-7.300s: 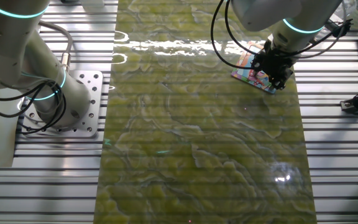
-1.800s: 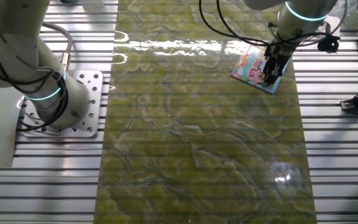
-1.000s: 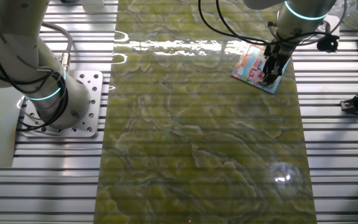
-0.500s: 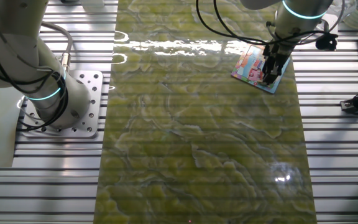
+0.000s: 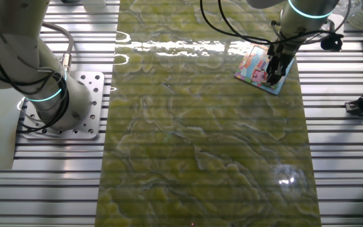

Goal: Assemble one piece of a puzzle

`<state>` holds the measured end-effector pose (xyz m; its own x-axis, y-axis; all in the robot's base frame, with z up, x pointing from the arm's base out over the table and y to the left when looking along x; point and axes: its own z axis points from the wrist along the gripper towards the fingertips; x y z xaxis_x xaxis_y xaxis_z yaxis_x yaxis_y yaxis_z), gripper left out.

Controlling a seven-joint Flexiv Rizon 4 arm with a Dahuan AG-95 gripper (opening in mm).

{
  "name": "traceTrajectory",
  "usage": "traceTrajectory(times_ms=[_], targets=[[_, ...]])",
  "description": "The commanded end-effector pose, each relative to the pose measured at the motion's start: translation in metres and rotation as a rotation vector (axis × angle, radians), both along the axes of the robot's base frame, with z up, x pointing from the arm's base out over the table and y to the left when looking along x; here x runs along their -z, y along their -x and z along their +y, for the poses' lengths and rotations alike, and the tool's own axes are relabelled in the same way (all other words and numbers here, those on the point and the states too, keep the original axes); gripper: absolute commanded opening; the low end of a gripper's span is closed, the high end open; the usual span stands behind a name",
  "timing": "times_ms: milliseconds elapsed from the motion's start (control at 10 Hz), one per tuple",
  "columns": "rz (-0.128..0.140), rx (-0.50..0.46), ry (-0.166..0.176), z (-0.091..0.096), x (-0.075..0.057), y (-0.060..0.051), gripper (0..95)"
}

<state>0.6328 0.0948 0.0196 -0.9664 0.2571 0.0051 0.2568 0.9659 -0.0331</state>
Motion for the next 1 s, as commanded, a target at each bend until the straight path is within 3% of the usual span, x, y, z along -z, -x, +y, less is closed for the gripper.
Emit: traceTrajectory(times_ms=[100, 700, 1000], targets=[[0.011, -0.003, -0.004, 0.004, -0.002, 0.003, 0.0], [0.023, -0.003, -0.002, 0.0, 0.001, 0.015, 0.0], [0.017, -0.003, -0.003, -0.001, 0.0, 0.016, 0.0]])
